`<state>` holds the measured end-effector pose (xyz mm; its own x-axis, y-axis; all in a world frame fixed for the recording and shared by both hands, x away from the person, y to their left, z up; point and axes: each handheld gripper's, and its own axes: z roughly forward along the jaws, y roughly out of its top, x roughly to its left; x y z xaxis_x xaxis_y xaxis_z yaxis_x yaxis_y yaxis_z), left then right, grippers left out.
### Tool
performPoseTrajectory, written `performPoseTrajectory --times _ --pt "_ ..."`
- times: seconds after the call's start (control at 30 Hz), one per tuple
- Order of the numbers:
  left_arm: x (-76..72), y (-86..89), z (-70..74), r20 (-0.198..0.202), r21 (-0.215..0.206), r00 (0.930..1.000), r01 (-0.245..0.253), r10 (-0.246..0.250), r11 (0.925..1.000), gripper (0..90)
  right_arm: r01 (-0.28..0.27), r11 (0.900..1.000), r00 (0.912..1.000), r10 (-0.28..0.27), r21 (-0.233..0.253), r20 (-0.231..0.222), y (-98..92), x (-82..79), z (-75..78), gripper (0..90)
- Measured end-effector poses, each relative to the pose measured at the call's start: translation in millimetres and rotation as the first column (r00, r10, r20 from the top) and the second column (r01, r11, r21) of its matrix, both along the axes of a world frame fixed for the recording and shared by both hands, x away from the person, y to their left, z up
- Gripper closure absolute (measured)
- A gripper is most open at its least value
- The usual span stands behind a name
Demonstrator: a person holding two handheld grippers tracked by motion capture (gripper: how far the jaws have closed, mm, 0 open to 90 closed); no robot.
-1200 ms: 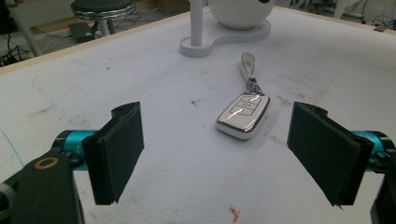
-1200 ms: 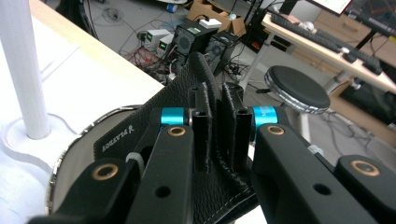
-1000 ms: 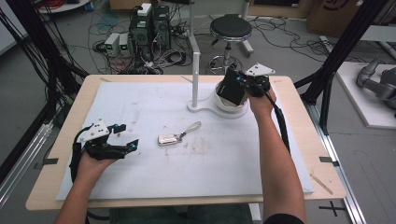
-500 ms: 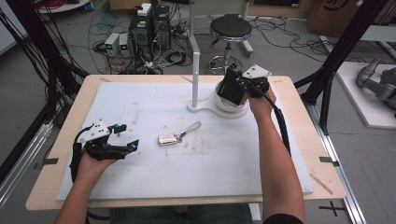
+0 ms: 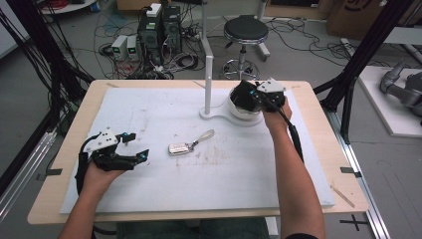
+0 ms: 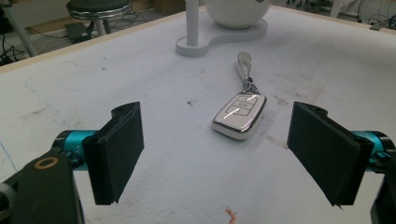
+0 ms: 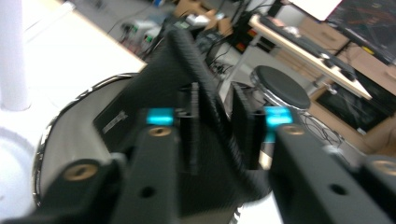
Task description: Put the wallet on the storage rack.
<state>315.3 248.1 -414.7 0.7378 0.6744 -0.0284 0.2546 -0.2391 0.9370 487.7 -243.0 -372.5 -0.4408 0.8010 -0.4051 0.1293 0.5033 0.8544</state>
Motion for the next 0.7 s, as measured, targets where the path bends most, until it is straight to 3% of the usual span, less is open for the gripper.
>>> performPoseTrajectory --times 0.1,0.13,0.47,0.7 --pt "0.8 -1.3 -0.1 -0.001 0.003 1.0 0.006 -0.006 1.0 18.7 -0.012 0.999 0.9976 0.015 0.044 -0.068 -6.9 -0.6 0.2 47.7" --pt "0.9 -1.7 -0.2 -0.002 0.002 1.0 0.005 -0.005 1.0 18.7 0.012 0.999 0.9966 -0.008 0.043 -0.081 -7.4 -0.6 1.7 42.4" --pt "1.2 -3.2 0.2 -0.004 0.004 1.0 0.008 -0.008 1.0 18.7 -0.017 0.997 0.9923 0.026 0.071 -0.121 -17.0 -13.6 16.4 35.3" --pt "0.8 -4.4 1.9 0.001 0.0 1.0 0.01 -0.01 1.0 18.7 -0.046 0.99 0.9892 0.064 0.137 -0.132 -24.5 -29.1 31.4 31.2"
